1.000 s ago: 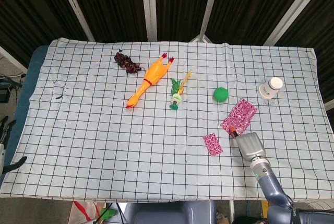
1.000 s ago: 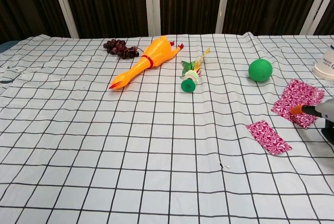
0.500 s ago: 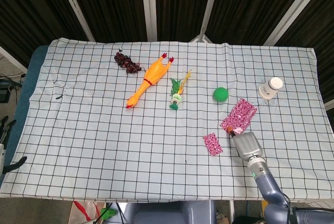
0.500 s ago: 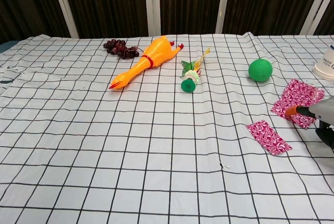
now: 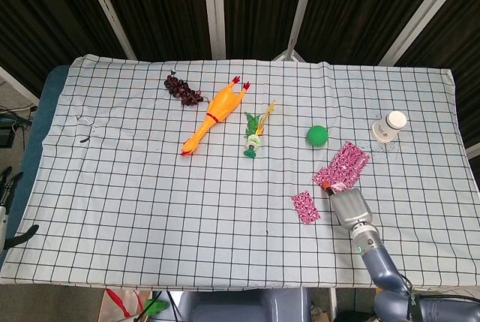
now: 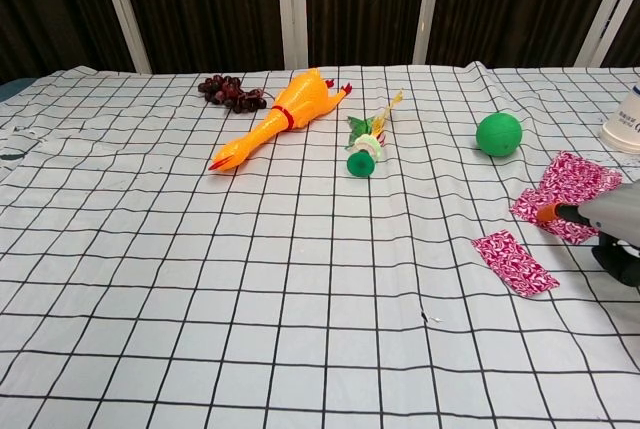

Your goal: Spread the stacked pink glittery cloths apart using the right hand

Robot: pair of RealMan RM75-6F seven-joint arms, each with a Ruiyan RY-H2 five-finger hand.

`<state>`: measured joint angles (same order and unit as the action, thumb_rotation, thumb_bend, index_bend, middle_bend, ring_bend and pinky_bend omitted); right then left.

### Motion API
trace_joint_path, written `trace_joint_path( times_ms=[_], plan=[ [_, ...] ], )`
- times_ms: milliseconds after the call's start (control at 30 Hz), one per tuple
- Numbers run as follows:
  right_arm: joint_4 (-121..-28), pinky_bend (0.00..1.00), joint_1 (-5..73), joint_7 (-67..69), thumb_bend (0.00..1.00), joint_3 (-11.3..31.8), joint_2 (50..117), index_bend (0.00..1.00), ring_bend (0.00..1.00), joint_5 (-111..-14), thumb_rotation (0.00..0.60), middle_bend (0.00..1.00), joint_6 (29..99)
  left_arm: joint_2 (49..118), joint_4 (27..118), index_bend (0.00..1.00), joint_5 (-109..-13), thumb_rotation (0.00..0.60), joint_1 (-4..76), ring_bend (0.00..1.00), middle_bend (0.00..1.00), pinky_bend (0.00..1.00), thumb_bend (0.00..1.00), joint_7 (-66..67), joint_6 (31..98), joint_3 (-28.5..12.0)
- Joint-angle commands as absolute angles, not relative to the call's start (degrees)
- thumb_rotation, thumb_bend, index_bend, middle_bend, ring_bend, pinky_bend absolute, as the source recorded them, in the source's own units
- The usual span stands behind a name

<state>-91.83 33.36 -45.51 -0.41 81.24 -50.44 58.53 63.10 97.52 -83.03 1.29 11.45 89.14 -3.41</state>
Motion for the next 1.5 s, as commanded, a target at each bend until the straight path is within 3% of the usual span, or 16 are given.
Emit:
trace_joint_path(
  times_ms=[33, 1500],
  plan=[
    [-91.94, 0.69, 33.72, -45.68, 0.74, -0.14, 81.53, 0.12, 0.85, -50.33, 0.6, 0.82, 58.46, 63.16, 97.5, 0.1, -83.04, 0.6, 1.35, 0.03, 0.0, 0.17, 0.2, 11.69, 89.0, -3.35],
    [-88.59, 0.69, 43.11, -52.05, 0.74, 3.98, 89.74, 0.12, 0.85, -39.57, 0.6, 0.82, 56.37, 63.34, 97.39, 0.1, -82.21, 0.6, 1.72, 0.03, 0.0, 0.17, 0.2, 12.26, 88.37, -3.57]
  ],
)
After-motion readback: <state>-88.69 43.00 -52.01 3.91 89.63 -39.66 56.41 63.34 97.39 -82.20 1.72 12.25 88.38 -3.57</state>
